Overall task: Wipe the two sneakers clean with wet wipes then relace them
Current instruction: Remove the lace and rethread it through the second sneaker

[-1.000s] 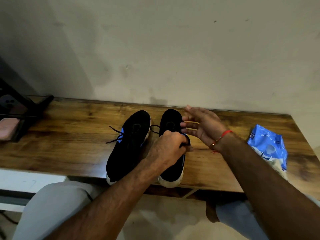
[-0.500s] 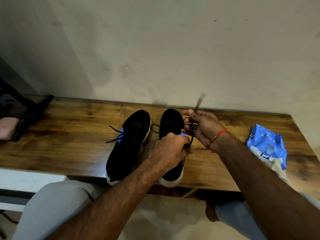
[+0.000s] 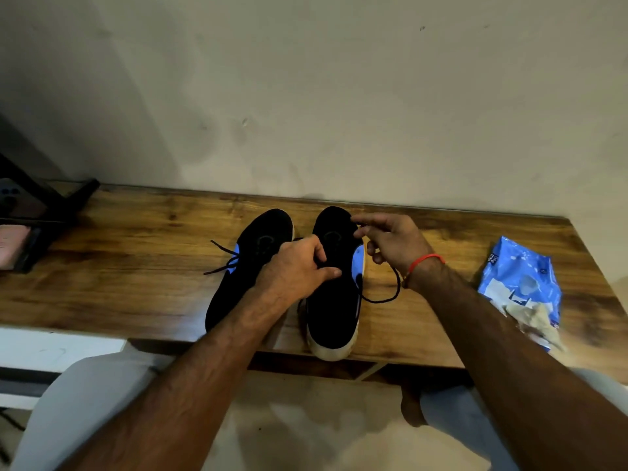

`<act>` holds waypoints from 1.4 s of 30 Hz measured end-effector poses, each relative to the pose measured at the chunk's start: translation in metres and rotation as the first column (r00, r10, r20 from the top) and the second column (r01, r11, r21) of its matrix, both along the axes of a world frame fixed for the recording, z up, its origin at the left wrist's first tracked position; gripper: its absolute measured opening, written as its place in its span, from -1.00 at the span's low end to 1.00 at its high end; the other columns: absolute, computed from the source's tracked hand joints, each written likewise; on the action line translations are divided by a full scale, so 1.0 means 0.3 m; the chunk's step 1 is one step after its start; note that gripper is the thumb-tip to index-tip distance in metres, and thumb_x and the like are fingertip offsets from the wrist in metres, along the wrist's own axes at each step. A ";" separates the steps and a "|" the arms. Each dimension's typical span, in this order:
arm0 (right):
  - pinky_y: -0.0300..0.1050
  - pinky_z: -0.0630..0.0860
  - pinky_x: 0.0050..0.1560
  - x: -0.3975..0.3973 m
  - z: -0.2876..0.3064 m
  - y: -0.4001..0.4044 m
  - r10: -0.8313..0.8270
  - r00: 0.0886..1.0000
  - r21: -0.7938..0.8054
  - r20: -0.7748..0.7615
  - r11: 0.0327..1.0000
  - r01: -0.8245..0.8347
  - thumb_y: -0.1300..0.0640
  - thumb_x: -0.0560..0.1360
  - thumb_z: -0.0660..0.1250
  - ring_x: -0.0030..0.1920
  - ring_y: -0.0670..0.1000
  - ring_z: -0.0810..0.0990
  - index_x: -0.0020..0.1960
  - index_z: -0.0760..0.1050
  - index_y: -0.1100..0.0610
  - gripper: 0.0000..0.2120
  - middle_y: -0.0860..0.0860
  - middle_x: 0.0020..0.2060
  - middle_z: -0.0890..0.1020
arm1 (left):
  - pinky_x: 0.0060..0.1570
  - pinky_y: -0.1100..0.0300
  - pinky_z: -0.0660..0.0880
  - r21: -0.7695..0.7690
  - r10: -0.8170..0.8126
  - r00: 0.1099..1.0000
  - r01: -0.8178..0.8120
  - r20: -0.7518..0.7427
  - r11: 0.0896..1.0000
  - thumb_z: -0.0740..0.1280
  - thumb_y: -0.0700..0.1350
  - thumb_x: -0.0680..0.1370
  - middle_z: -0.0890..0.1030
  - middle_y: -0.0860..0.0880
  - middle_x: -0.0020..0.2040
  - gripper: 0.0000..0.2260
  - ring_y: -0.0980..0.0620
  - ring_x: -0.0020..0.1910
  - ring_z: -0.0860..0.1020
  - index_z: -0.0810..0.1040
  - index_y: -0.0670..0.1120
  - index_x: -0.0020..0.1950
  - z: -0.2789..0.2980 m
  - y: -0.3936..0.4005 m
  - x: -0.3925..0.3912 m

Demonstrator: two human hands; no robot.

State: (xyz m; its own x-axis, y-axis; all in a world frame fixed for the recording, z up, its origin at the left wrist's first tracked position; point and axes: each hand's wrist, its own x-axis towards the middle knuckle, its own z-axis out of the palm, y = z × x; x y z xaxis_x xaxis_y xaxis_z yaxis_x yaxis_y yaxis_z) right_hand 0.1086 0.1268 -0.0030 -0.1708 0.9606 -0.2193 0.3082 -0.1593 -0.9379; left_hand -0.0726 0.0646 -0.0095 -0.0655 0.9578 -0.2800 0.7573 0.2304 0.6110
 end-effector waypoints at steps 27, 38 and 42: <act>0.01 0.60 0.02 -0.060 -0.043 -0.015 0.260 0.860 0.171 0.438 0.915 -0.364 0.23 0.55 0.38 -0.06 0.03 0.63 -0.04 0.64 0.16 -0.94 0.02 -0.13 0.66 | -0.29 0.32 0.48 0.083 0.058 0.998 -0.061 0.029 0.995 0.46 0.05 0.55 0.63 0.03 -0.10 -0.88 0.17 -0.17 0.59 0.60 0.05 -0.05 0.009 0.006 0.003; -0.08 0.54 0.03 -0.061 -0.038 -0.006 0.278 0.714 0.284 0.642 0.779 -0.559 0.24 0.56 0.36 -0.02 0.00 0.56 0.00 0.64 0.13 -0.91 0.00 -0.08 0.59 | -0.29 0.15 0.66 0.237 0.153 0.987 -0.162 0.055 0.958 0.43 0.00 0.58 0.62 0.02 -0.13 -0.91 0.12 -0.28 0.62 0.62 0.02 -0.08 -0.068 -0.014 0.037; -0.04 0.53 -0.03 -0.077 -0.043 -0.006 0.234 0.648 0.334 0.725 0.703 -0.628 0.31 0.54 0.34 -0.04 0.07 0.55 0.03 0.64 0.17 -0.86 0.07 -0.06 0.58 | -0.27 0.17 0.66 0.277 0.128 0.990 -0.141 0.065 0.950 0.43 -0.03 0.59 0.62 0.05 -0.16 -0.91 0.15 -0.30 0.61 0.64 -0.03 0.01 -0.072 -0.025 0.044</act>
State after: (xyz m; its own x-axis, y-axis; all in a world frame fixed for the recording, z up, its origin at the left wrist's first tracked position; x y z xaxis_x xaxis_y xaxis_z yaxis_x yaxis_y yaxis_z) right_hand 0.0856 0.1250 -0.0160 -0.6192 0.7825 0.0654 0.7044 0.5903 -0.3941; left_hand -0.0594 0.0572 -0.0313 -0.1928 0.9812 -0.0073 0.7011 0.1430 0.6986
